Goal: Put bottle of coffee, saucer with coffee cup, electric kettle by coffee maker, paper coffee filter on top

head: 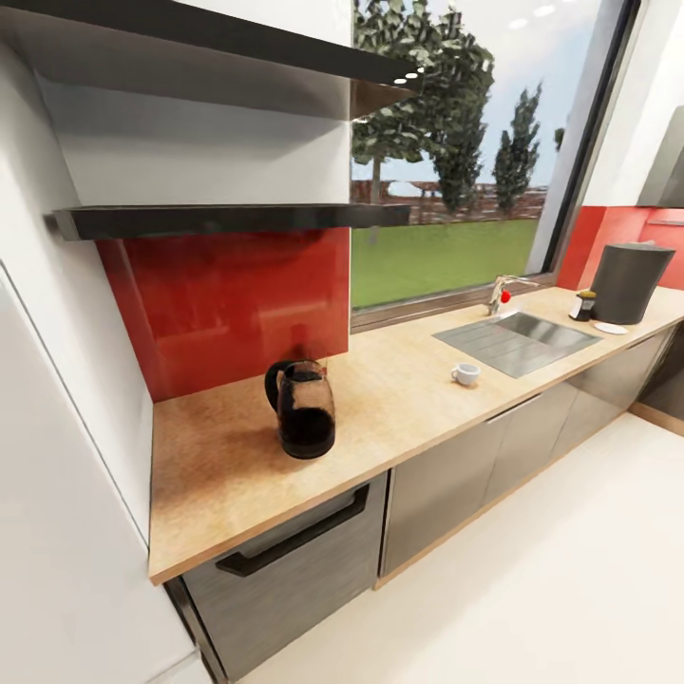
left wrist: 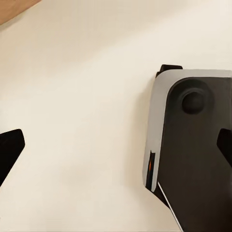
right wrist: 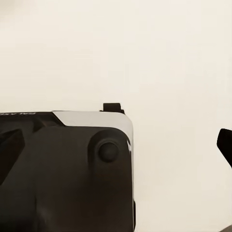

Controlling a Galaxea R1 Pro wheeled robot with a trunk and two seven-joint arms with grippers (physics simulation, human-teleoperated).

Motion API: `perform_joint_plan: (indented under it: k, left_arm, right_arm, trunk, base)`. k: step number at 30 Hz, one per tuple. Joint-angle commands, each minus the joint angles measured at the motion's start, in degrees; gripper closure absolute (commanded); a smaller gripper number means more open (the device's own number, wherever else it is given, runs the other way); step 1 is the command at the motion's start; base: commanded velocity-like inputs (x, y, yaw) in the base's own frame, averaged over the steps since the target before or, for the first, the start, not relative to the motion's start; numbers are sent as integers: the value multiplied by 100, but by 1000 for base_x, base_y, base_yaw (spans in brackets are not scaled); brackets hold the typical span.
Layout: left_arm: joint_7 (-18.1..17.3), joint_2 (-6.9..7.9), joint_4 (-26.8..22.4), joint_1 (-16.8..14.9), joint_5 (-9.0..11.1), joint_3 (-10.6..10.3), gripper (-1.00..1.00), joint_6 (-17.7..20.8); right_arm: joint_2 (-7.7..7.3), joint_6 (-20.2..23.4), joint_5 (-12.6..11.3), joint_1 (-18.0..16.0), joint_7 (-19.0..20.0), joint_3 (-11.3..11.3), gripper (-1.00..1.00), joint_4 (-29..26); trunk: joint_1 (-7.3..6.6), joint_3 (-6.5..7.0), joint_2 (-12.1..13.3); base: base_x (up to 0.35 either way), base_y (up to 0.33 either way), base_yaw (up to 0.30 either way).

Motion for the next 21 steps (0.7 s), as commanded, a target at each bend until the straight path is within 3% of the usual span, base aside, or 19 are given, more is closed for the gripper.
perform_joint_plan:
  k: [1,10,21]
  left_arm:
    - [-24,0,7,-5,61,-47,-100,-19]
    - [-24,5,7,-5,69,-32,-100,-19]
    - [-24,-14,3,-5,54,-47,-100,-27]
  right_arm:
    - [3,-18,59,-5,-18,-48,-100,5]
    - [3,-18,59,-5,-19,-57,-100,5]
    - [3,-18,59,-5,-19,-57,-100,5]
  trunk:
    - [2,-9,-9]
    - [2,8,-9]
    - [2,17,-9]
  base:
    - [0,2,0]
    - [-24,22,-182]
    - [-255,106,-221]
